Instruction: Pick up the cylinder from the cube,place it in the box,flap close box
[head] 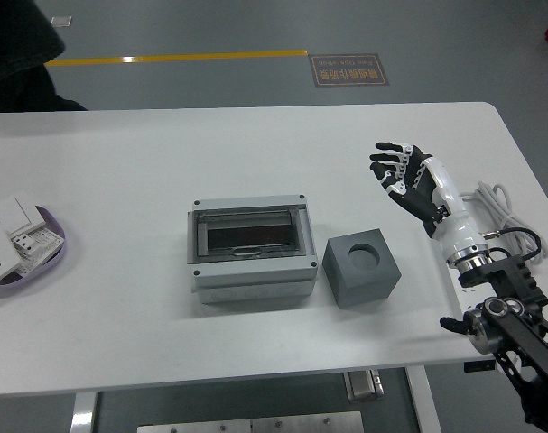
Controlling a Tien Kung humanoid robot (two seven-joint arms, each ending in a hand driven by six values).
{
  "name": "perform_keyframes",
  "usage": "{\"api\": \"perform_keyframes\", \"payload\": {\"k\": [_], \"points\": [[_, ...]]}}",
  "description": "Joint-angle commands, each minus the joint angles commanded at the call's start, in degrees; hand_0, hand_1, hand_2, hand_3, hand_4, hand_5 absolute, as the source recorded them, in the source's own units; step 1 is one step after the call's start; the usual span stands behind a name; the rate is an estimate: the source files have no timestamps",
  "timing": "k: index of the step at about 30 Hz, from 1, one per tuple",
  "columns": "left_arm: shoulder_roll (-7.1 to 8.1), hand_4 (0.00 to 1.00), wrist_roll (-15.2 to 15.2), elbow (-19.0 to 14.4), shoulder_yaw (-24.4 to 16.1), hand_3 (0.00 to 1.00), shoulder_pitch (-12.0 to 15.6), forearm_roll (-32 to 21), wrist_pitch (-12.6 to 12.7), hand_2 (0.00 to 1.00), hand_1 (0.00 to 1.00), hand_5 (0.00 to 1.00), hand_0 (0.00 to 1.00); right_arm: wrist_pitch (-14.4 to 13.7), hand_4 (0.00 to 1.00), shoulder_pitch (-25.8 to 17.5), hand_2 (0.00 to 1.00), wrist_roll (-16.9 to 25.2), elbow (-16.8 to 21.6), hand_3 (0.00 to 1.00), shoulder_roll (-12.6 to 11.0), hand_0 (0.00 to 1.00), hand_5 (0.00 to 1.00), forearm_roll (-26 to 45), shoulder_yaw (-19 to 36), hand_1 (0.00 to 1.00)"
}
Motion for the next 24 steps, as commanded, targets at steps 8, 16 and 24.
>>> {"api": "perform_keyframes", "payload": {"k": [8,16,24], "points": [[-0.17,0.648,0.15,0.00,-0.60,0.659,-0.12,0.88,-0.05,0.607,0.611,0.125,0.567,-0.03,0.764,0.50,0.547,0.89,-1.33,0.582,1.01,0.561,0.164,1.40,-1.78,0.531],[-0.39,0.648,0.31,0.00,-0.49,0.659,-0.06,1.42,-0.21,0.607,0.611,0.126,0.567,-0.26,0.762,0.08,0.542,1.73,-2.21,0.580,1.60,0.557,0.161,2.06,-2.49,0.536],[-0.52,0.648,0.33,0.00,-0.75,0.659,-0.15,1.53,-0.18,0.607,0.610,0.125,0.567,0.04,0.763,0.14,0.539,2.28,-2.56,0.576,1.79,0.555,0.166,2.04,-2.52,0.535]]}}
